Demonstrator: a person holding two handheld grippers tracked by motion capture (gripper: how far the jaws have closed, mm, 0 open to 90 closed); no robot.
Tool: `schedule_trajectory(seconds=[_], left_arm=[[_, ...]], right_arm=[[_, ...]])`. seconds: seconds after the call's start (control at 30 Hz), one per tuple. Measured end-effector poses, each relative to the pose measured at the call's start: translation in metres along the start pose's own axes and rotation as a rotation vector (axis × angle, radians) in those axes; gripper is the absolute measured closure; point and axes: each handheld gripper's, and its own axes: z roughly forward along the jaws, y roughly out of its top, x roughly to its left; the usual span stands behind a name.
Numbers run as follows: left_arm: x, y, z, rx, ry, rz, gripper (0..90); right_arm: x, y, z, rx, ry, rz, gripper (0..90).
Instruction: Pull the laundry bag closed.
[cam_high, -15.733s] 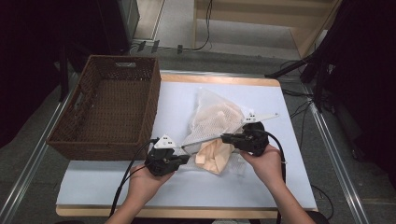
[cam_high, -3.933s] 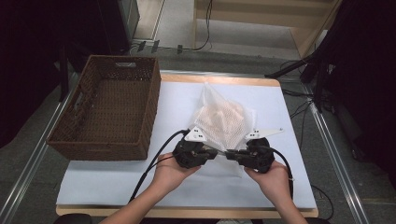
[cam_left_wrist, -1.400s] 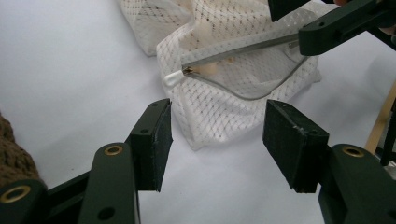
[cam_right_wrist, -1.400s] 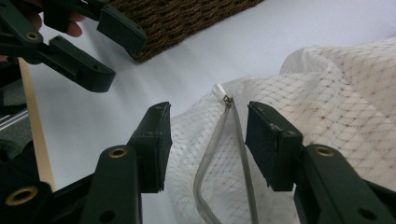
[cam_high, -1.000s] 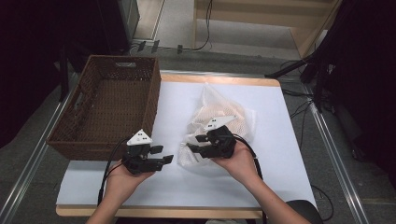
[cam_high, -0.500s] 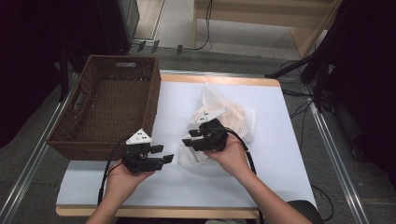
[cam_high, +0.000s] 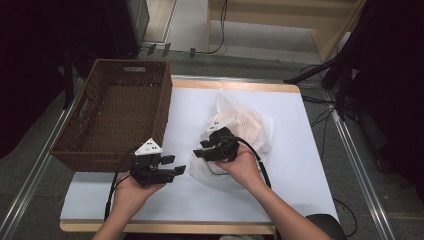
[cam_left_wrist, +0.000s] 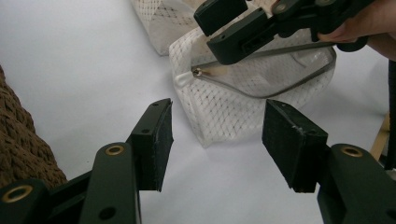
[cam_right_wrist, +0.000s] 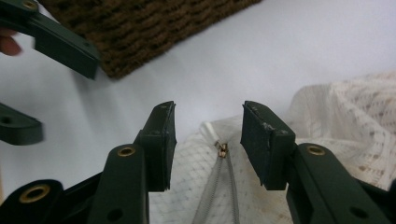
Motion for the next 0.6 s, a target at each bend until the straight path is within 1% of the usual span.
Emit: schedule_trajectory(seconds=[0.07,0.1,0.13,0.2,0.23,0.43,0.47,0.5,0.53,0.6], left_arm=[[0.0,0.0,0.0,-0.002,-0.001,0.001,43.5],[0.0,0.0,0.0,-0.002,-0.001,0.001,43.5],[0.0,0.0,-0.001,-0.003,-0.003,-0.001,43.5],[0.0,0.0,-0.001,-0.002,-0.001,0.001,43.4],[0.0,-0.001,-0.001,0.0,0.002,0.004,43.5],[0.0,-0.001,-0.001,-0.002,0.005,0.006,43.6],[0.0,-0.001,-0.001,-0.003,0.003,0.007,43.6],[0.0,-0.001,-0.001,-0.002,0.002,0.008,43.6],[0.0,-0.001,-0.001,-0.003,0.003,0.008,43.6],[0.0,-0.001,-0.001,-0.002,0.003,0.008,43.6]], right_arm=[[-0.004,-0.003,0.003,0.006,0.005,0.016,55.5],[-0.004,-0.003,0.003,0.006,0.005,0.016,55.5],[-0.008,-0.007,0.008,0.015,0.004,0.027,55.5],[-0.009,-0.008,0.01,0.022,0.002,0.024,55.4],[-0.011,-0.011,0.015,0.041,-0.008,0.017,54.8],[-0.014,-0.016,0.025,0.069,-0.004,0.025,53.0],[-0.014,-0.017,0.026,0.068,-0.002,0.03,53.0],[-0.014,-0.019,0.027,0.054,0.003,0.026,53.1],[-0.014,-0.021,0.028,0.045,0.004,0.033,53.1],[-0.016,-0.023,0.03,0.055,0.007,0.039,53.0]])
